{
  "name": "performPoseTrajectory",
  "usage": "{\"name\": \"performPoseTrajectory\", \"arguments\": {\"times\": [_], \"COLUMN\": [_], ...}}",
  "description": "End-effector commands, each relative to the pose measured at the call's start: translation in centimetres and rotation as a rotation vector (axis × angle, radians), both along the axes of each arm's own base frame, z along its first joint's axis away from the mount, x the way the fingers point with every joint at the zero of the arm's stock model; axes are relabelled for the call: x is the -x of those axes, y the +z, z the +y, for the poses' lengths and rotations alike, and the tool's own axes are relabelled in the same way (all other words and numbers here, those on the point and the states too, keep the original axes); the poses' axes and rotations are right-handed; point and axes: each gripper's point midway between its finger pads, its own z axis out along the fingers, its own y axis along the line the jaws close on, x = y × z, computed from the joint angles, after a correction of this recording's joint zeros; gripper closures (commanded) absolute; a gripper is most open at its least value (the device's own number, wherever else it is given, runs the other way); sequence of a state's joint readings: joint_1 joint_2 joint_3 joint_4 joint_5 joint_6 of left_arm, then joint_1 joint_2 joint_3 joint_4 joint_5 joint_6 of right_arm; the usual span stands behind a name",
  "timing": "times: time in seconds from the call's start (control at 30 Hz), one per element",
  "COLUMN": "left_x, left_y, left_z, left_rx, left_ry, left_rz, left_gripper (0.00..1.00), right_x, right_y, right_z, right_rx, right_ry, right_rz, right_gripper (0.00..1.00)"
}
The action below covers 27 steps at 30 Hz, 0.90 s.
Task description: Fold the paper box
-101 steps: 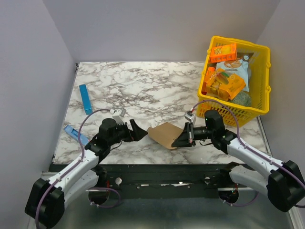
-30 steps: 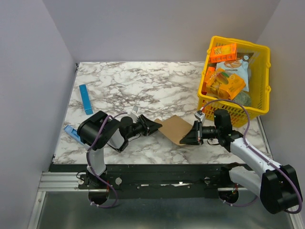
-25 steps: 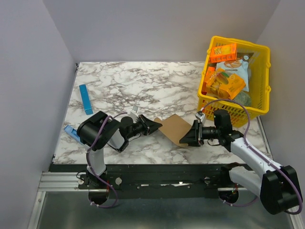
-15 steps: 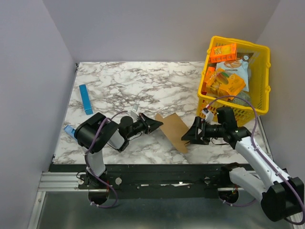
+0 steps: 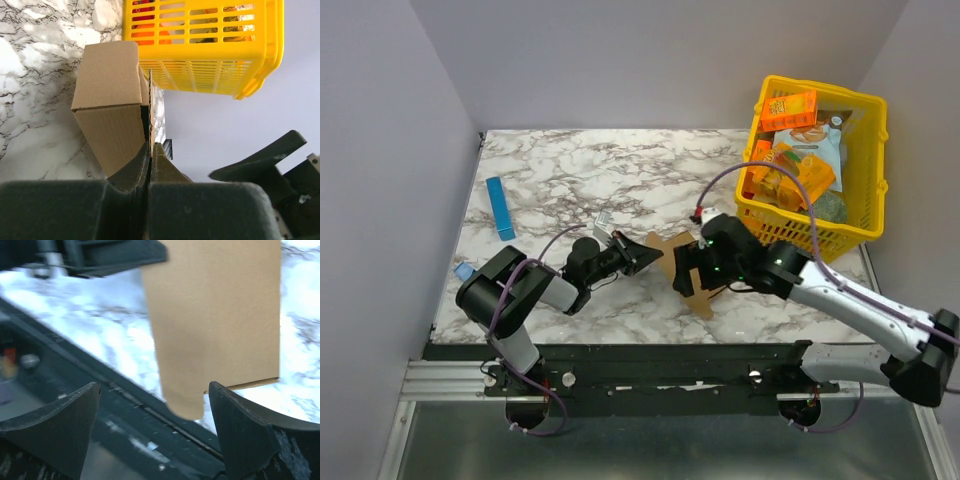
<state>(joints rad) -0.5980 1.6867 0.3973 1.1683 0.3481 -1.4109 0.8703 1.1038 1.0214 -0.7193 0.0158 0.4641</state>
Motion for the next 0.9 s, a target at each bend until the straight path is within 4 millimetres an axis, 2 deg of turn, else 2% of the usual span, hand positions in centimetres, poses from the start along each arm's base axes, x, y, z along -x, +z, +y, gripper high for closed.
{"name": "performPoseTrajectory", "arguments": {"times": [0.0, 0.1, 0.17, 0.23, 0.37, 0.5, 0.6, 0.77, 0.87], "left_x": [-0.3, -0.2, -0.2, -0.2, -0.1, -0.2, -0.1, -0.2, -0.2], "left_y": [-0.5, -0.7, -0.8, -0.8, -0.9, -1.1, -1.4, -1.5, -1.7], "left_z": [0.1, 0.2, 0.2, 0.2, 0.3, 0.3, 0.2, 0.2, 0.2], "left_rx": [-0.037, -0.033, -0.035, -0.033, -0.037, -0.042, -0.045, -0.049, -0.053], "left_ry": [0.022, 0.022, 0.024, 0.025, 0.024, 0.027, 0.025, 0.025, 0.024], "left_rz": [-0.004, 0.004, 0.006, 0.01, 0.013, 0.022, 0.032, 0.037, 0.041], "left_gripper": [0.97, 0.97, 0.97, 0.97, 0.97, 0.97, 0.97, 0.97, 0.96], "right_x": [-1.4, -2.0, -2.7, -3.3, -3.6, -3.6, -3.7, -4.1, -4.1], "right_y": [-2.7, -4.2, -5.5, -6.0, -7.5, -9.7, -10.3, -12.7, -14.0], "right_z": [-0.4, 0.8, 0.8, 0.6, 0.7, 1.8, 2.1, 1.0, 0.2], "right_rx": [0.281, 0.37, 0.433, 0.461, 0.519, 0.529, 0.542, 0.651, 0.703], "right_ry": [-0.077, -0.085, -0.112, -0.143, -0.149, -0.119, -0.133, -0.168, -0.191], "right_rz": [-0.123, -0.164, -0.18, -0.198, -0.229, -0.255, -0.273, -0.292, -0.291], "right_gripper": [0.02, 0.01, 0.02, 0.03, 0.06, 0.21, 0.24, 0.27, 0.33]}}
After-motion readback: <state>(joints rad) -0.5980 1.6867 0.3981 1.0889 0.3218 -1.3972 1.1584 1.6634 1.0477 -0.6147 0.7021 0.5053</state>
